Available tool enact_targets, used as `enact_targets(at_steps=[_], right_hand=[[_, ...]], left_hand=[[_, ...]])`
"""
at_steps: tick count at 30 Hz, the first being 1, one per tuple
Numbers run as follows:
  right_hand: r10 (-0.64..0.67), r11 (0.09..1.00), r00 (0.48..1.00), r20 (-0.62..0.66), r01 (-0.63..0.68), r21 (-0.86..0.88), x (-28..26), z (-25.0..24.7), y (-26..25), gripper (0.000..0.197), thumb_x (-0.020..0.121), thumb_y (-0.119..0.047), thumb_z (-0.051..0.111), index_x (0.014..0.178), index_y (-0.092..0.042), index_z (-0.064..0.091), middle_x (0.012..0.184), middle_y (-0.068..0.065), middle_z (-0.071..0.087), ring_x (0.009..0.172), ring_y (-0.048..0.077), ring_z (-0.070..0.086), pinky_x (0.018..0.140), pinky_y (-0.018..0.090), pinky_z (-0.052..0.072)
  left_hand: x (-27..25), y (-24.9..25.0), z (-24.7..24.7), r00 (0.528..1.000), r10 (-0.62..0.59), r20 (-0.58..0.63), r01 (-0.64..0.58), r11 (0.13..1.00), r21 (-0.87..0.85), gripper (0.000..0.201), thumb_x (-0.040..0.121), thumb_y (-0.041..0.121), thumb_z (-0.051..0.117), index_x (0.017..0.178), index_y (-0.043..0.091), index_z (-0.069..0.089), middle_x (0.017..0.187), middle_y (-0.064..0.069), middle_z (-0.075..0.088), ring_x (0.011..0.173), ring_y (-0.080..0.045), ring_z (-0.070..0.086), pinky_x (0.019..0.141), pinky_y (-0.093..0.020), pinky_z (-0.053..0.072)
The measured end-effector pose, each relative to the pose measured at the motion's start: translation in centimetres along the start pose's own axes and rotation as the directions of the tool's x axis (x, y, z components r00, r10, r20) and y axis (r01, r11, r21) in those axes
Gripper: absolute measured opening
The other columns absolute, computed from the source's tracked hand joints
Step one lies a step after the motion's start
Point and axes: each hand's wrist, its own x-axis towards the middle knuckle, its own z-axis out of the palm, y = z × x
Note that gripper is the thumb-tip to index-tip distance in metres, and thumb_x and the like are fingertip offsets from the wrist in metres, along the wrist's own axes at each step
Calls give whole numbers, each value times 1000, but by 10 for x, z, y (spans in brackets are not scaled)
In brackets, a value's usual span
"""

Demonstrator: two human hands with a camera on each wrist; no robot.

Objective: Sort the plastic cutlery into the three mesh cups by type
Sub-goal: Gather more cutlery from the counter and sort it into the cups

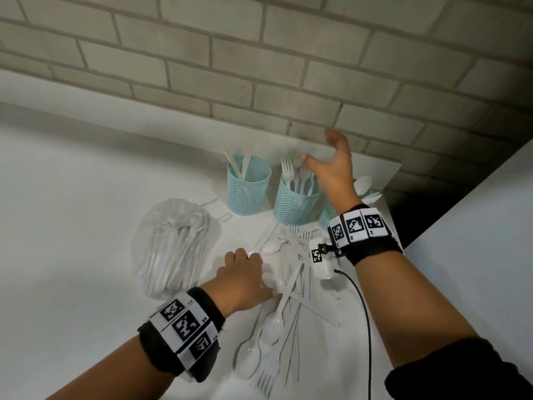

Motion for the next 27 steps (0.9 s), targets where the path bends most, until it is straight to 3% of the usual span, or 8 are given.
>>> enact_targets(at_steps=[3, 6, 7, 8, 12, 15, 18, 27], right_hand=[[-41, 999, 951, 306, 37, 19, -18, -24, -20, 15, 82, -11, 69, 95, -16, 63, 94, -2, 66, 88, 10, 60, 81, 24, 49], [296, 935, 546, 783, 1, -354, -36, -44, -26, 23, 83, -20, 68, 105, -12, 64, 97, 0, 69, 86, 9, 65, 76, 21, 52], [448, 854, 432, 783, 55, -518, -39, -47, -18, 33, 83, -24, 69, 113, -14, 62, 107, 1, 68, 94, 11, 64, 80, 23, 52], [552, 760, 394, 735, 123, -638, -44, -47, -10, 43, 82, -29, 70, 121, -15, 58, 116, 3, 64, 101, 14, 62, 83, 25, 51], [545, 593, 595, 591, 225, -773, -68, -47, 22, 61, 84, -38, 65, 135, -11, 44, 136, 4, 50, 120, 24, 49, 96, 32, 39], [529, 612, 654, 540, 147, -777, -89, -47, 41, 54, 92, -43, 52, 132, -8, 46, 129, -1, 49, 120, 26, 48, 92, 30, 38], [554, 544, 710, 434, 85, -834, -96, -40, 56, 64, 86, -61, 47, 123, -9, 52, 125, 16, 52, 111, 33, 52, 91, 35, 44], [638, 467, 584, 502, 226, -855, -117, -38, 39, 33, 81, -28, 68, 102, -5, 60, 100, 8, 67, 86, 24, 63, 77, 32, 52]], left_hand=[[-15, -2, 4, 1000, 28, -14, -28, 1000, -10, 100, 72, 65, 63, 145, 17, 15, 146, -11, 15, 136, -27, 17, 107, -39, 30], [-30, -4, 10, 995, 56, 88, -60, 997, 39, 130, 56, 77, 66, 148, 22, -8, 155, -15, -9, 144, -34, -6, 114, -55, 12], [-34, -4, 13, 990, 59, 126, -69, 994, 80, 135, 54, 78, 67, 147, 23, -15, 155, -15, -17, 144, -35, -12, 114, -59, 6], [-38, -5, 17, 986, 59, 156, -80, 988, 129, 138, 54, 77, 68, 146, 23, -20, 154, -16, -22, 143, -36, -14, 113, -61, 5], [-51, -6, 29, 990, 68, 121, -94, 970, 224, 137, 54, 77, 68, 147, 19, -15, 149, -12, 5, 137, -30, 14, 108, -50, 30], [-56, -3, 36, 998, 45, 48, -51, 989, 135, 126, 60, 75, 66, 146, 13, -2, 138, -9, 21, 128, -26, 26, 102, -38, 37], [-57, 3, 40, 999, 30, 15, -30, 999, 37, 105, 70, 64, 66, 141, 6, 13, 133, -10, 31, 123, -26, 36, 100, -32, 37], [-55, 13, 40, 995, 23, 99, -29, 998, 56, 77, 74, 37, 76, 127, 3, 31, 125, -12, 46, 113, -25, 53, 92, -31, 49]])
